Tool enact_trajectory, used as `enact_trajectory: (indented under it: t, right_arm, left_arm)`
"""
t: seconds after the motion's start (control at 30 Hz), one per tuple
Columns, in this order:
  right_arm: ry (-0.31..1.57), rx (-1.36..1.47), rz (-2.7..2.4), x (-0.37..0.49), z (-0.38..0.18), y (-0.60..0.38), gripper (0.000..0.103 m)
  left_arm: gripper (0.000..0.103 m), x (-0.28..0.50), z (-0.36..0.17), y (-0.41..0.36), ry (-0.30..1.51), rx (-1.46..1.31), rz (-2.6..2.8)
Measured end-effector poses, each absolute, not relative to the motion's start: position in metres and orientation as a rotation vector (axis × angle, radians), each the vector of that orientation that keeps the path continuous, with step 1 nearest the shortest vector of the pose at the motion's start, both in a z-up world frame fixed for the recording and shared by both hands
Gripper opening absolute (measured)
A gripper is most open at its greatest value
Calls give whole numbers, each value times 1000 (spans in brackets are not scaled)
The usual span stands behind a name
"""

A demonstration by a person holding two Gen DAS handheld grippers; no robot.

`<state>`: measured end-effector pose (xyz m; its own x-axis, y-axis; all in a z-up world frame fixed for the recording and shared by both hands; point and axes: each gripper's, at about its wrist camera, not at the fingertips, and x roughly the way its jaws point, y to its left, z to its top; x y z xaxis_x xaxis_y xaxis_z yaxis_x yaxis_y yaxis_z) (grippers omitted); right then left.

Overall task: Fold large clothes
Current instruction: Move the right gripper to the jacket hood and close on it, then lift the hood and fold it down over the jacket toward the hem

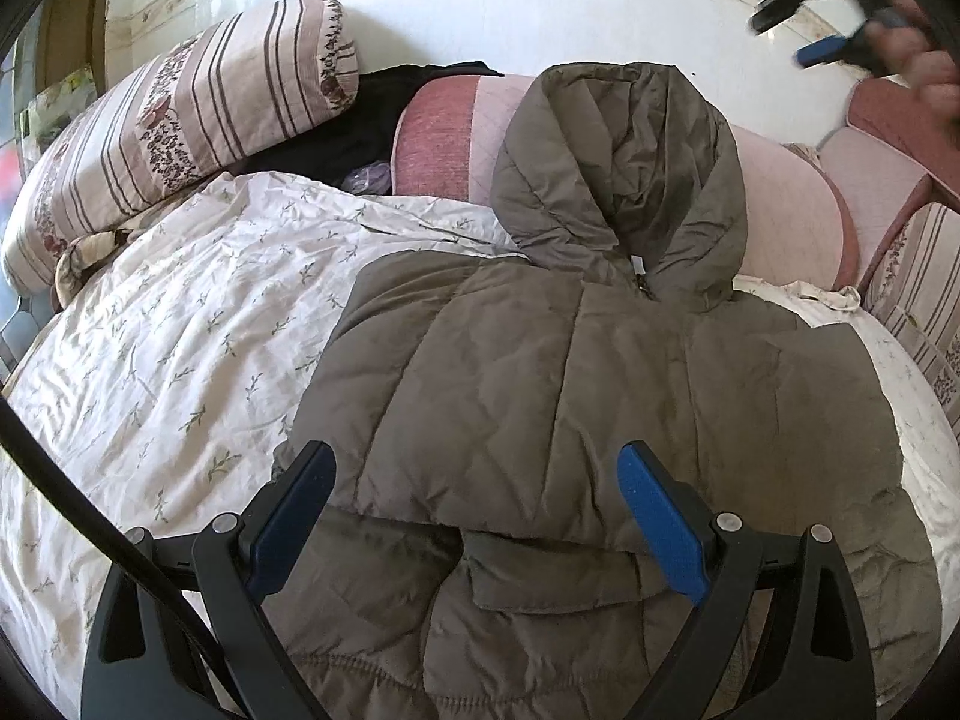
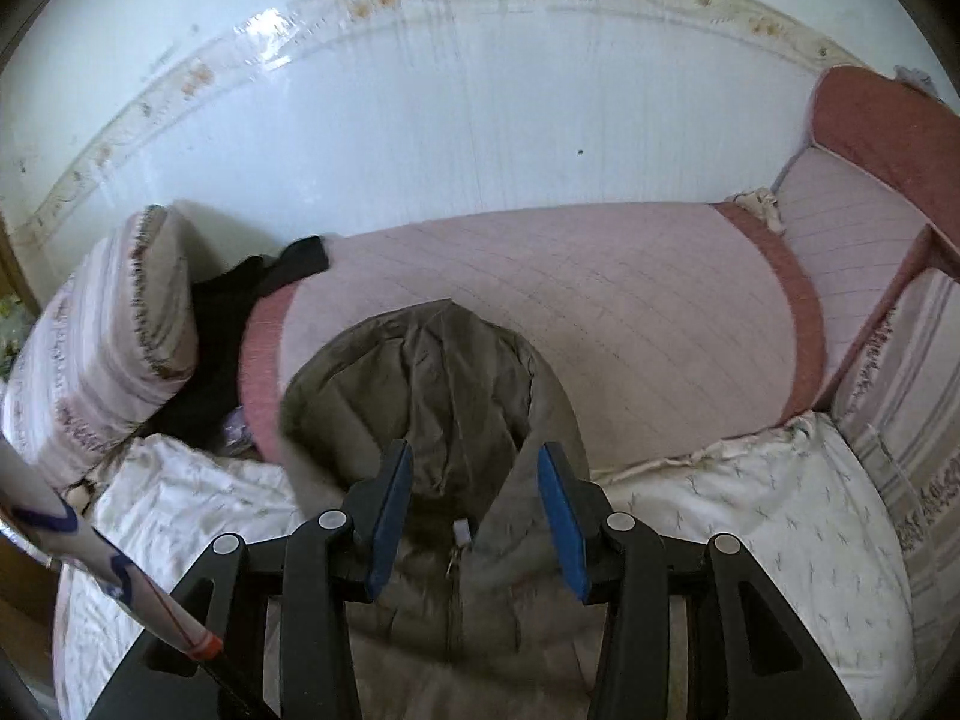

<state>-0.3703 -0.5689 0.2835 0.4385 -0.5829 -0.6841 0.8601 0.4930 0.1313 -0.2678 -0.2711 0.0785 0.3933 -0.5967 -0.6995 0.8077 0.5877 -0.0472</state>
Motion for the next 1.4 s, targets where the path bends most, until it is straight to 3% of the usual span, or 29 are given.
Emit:
enact_trajectory:
  t: [0.53,0.57,0.6,1.1,1.4]
  right_arm:
    - [636,477,-1003,-318,216,-686,49]
    - [645,503,-975,-317,208,-690,20]
    - [665,517,-946,-316,202,-692,5]
    - [499,325,-816,-406,255,-532,5]
    - [454,359,-792,-496,221,-439,4]
  left_arm:
    - [95,-263,62,-282,774,342,-901]
    - [95,-263,60,-283,773,348,-898]
    - [95,-264,58,-284,768,357,-894]
    - [95,-254,66,-276,779,313,-866]
    - [95,-239,86,-257,741,227,-839]
